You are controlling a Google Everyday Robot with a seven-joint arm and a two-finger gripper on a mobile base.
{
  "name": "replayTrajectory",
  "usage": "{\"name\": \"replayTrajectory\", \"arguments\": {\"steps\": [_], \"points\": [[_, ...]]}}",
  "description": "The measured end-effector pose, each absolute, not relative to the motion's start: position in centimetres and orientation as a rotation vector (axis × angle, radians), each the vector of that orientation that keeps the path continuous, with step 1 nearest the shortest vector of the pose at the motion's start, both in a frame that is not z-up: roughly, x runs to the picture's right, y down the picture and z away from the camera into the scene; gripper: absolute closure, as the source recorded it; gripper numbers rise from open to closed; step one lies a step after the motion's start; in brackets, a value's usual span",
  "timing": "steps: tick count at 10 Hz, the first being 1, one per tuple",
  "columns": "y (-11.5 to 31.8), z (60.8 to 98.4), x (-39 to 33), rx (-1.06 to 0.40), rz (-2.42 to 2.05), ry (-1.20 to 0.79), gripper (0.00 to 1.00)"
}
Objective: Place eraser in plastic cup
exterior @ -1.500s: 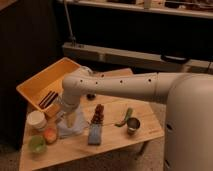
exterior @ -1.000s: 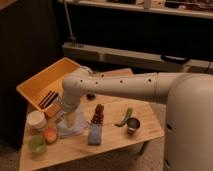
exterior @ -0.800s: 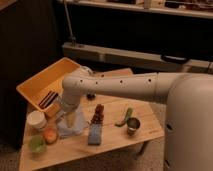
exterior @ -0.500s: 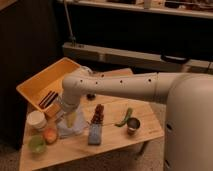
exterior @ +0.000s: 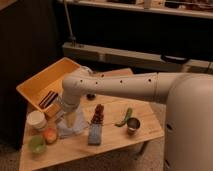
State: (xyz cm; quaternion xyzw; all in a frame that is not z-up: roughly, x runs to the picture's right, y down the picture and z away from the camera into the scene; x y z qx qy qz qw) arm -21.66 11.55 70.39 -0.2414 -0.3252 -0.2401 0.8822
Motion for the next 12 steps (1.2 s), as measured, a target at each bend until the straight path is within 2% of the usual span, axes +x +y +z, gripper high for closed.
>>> {"name": "replayTrajectory", "arguments": {"steps": [11,12], "points": [[11.1,70.5,-21.6,-0.493,-0.510,-0.664,0.20],[7.5,70.4,-22.5,-0.438,-0.568,-0.582,0.20]]}}
